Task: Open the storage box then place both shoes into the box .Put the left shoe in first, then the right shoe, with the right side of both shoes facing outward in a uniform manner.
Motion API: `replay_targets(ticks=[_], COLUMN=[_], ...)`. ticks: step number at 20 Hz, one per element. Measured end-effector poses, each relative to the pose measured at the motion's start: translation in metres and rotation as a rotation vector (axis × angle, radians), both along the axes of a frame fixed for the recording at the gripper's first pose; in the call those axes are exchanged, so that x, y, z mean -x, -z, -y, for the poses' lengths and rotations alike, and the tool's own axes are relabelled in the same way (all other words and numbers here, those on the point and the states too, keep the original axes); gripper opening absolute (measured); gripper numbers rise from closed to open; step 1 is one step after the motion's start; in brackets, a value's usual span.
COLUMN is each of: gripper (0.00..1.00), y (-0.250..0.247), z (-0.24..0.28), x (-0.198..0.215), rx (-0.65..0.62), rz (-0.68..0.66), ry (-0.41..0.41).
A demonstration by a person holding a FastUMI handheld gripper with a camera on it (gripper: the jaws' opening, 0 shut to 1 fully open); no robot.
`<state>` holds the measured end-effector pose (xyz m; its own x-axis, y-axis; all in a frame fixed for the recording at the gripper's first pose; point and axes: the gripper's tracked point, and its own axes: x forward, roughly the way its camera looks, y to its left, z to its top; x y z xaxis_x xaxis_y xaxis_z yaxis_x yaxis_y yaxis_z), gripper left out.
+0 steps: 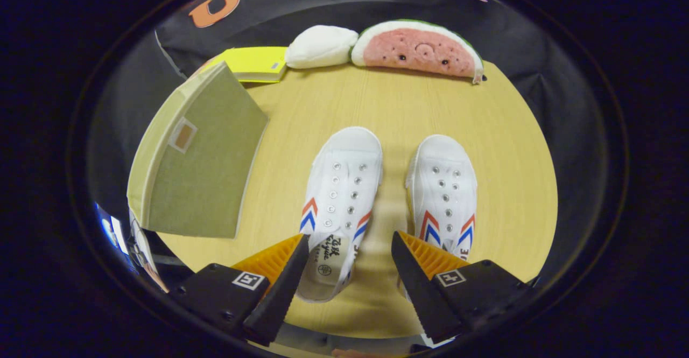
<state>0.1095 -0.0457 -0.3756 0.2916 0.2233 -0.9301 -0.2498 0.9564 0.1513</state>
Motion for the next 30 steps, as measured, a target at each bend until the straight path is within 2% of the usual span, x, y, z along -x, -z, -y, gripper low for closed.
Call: replay_targets(ticks=[1, 3, 6, 9, 11, 12, 15, 16, 18, 22, 30], gripper=[0.99, 0.90, 0.81, 0.73, 0.66, 0.64, 0.34, 0.13, 0.07, 0.07, 0.06], y=[0.006, 0.012, 0.018, 0.031, 0.035, 0.034, 0.032, 0.034, 0.030, 0.012, -0.058], z=[-0.001, 0.002, 0.002, 0.013, 0.010, 0.008, -0.002, -0.003, -0.004, -0.010, -0.032], x=[-0.002, -0.007, -0.013, -0.010, -0.010, -0.010, -0.007, -0.007, -0.005, 0.000, -0.003], rx=[0.014, 0.082, 0.099, 0.099, 0.043, 0.022, -0.038, -0.043, -0.046, -0.020, -0.127], rz=[-0.009, -0.029, -0.043, -0.097, -0.117, -0.129, -0.173, -0.184, -0.186, -0.157, -0.032], ry=[-0.011, -0.051, -0.097, -0.031, 0.017, 0.004, -0.015, -0.003, 0.025, 0.027, 0.149])
